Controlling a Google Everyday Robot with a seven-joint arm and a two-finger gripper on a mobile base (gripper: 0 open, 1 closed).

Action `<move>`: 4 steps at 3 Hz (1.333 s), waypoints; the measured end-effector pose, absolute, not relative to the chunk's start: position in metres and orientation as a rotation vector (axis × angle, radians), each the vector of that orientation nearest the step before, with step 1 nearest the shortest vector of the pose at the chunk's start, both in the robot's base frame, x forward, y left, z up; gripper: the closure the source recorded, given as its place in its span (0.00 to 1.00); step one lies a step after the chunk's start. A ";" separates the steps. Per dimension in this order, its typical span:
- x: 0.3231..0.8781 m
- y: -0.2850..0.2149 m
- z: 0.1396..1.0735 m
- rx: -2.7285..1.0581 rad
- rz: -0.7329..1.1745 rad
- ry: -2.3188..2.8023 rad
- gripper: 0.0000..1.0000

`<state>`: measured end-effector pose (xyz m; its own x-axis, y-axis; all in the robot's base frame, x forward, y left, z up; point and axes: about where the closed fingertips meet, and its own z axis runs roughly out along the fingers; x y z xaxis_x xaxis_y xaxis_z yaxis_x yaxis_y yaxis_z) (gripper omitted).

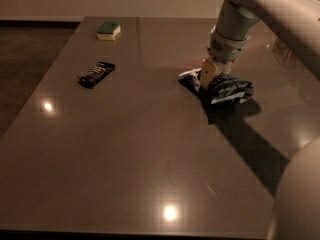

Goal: Move blue chip bag near sponge

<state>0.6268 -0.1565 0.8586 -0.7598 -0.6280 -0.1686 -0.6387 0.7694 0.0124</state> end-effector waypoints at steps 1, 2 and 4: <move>0.642 -0.138 0.878 -1.083 0.066 2.738 0.87; 0.667 -0.109 0.903 -1.173 0.048 2.630 1.00; 0.719 -0.039 0.943 -1.278 0.049 2.410 1.00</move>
Offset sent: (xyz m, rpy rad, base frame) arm 0.0707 0.0838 0.0881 0.0026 -0.2097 0.2474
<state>0.7188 -0.0389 0.9431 -0.4952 -0.7857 -0.3708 -0.8001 0.5787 -0.1578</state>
